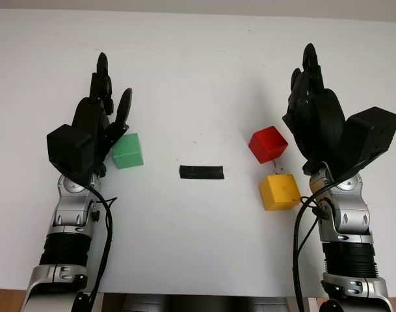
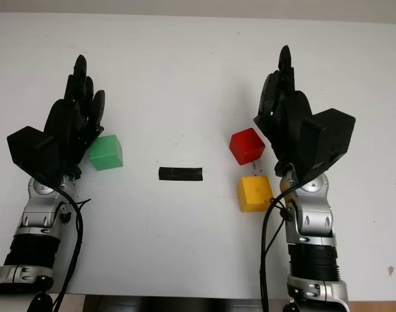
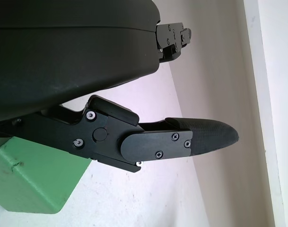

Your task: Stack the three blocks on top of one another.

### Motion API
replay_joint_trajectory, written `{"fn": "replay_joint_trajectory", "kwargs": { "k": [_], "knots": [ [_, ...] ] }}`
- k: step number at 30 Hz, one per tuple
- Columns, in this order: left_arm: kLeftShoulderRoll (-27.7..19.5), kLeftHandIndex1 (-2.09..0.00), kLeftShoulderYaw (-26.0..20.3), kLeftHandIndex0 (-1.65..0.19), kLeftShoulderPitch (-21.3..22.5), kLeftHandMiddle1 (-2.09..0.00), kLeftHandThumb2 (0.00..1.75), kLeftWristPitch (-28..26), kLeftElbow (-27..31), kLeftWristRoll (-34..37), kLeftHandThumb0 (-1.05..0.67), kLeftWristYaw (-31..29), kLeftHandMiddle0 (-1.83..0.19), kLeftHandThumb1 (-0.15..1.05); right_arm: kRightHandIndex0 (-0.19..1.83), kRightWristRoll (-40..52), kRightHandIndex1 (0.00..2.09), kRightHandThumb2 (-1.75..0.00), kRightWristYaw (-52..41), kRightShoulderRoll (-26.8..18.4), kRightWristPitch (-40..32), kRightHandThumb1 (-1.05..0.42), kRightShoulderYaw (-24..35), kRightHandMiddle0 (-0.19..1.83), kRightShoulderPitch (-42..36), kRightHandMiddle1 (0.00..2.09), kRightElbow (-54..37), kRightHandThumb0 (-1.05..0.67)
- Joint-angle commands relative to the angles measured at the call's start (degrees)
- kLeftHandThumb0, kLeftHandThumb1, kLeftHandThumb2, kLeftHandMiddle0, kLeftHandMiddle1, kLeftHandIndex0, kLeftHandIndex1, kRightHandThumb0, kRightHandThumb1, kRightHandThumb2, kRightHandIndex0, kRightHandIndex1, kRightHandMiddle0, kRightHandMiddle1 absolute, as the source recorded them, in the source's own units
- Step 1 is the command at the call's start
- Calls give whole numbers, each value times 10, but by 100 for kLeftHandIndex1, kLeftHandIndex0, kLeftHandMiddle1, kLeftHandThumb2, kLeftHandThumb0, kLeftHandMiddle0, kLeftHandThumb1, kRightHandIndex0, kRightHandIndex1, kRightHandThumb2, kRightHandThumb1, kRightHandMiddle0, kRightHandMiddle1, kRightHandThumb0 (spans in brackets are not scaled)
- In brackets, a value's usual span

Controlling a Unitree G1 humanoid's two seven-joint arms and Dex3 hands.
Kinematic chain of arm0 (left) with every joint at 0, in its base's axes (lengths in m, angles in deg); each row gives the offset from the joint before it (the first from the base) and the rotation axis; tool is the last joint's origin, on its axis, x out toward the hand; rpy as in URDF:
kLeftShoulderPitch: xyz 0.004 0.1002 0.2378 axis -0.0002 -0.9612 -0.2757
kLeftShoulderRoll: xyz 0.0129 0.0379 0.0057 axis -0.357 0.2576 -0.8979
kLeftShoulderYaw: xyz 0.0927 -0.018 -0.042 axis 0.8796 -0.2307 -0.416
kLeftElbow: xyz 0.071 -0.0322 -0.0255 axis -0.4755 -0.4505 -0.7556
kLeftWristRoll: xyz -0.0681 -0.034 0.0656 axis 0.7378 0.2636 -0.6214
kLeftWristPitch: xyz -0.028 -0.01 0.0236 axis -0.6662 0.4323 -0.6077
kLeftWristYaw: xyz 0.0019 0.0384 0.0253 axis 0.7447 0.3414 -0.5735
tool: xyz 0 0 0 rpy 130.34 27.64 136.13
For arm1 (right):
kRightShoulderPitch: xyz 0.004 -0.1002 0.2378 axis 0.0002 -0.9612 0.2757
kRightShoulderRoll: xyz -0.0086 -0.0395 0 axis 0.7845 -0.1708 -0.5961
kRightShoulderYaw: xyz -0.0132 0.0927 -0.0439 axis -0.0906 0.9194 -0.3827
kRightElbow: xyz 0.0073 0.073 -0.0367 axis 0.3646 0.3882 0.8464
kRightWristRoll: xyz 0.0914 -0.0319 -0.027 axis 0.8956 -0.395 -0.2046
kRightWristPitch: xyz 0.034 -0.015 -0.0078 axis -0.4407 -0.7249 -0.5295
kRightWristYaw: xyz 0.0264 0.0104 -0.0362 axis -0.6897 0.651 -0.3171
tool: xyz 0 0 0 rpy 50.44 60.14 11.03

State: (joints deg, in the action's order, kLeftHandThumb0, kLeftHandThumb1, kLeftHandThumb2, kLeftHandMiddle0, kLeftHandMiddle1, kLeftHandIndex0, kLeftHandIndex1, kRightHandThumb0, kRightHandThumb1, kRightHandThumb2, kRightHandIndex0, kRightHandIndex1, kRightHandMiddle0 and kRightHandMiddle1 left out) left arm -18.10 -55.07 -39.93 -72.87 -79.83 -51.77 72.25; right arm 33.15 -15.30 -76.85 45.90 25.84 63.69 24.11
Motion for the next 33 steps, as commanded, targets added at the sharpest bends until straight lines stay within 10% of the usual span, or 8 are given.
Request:
{"fn": "replay_joint_trajectory", "kwargs": {
  "k": [1,13,18,21,25,33],
  "knots": [
    [-2,-6,-5,13,-2,-6,47,8,5,-2,-82,3,16,105,-19,1,0,-81,3,1,-3,-105,0,-19,-11,0,-17,-79],
    [-7,-6,-4,12,-10,-6,48,-7,22,-6,-83,3,15,105,-19,5,0,-74,-23,-24,4,-105,8,-19,-3,0,-26,-75],
    [-15,-7,-8,10,-5,-6,48,6,9,-7,-84,-2,15,105,7,-61,13,-18,-47,-125,27,-104,13,5,36,23,-37,-68],
    [-15,-6,-10,10,-6,-6,48,2,14,-8,-81,0,14,105,24,-106,20,-5,-121,-235,39,-87,-5,1,69,81,-30,-56],
    [-15,-6,-7,11,-4,-5,49,-2,12,-12,-83,1,15,105,39,-167,12,-5,-208,-342,78,-73,-37,50,109,27,7,-53],
    [-8,-5,-4,13,0,-5,48,2,9,-8,-83,-6,17,105,27,-257,3,-6,-331,-439,113,-73,-114,59,178,9,31,-59]
  ]
}}
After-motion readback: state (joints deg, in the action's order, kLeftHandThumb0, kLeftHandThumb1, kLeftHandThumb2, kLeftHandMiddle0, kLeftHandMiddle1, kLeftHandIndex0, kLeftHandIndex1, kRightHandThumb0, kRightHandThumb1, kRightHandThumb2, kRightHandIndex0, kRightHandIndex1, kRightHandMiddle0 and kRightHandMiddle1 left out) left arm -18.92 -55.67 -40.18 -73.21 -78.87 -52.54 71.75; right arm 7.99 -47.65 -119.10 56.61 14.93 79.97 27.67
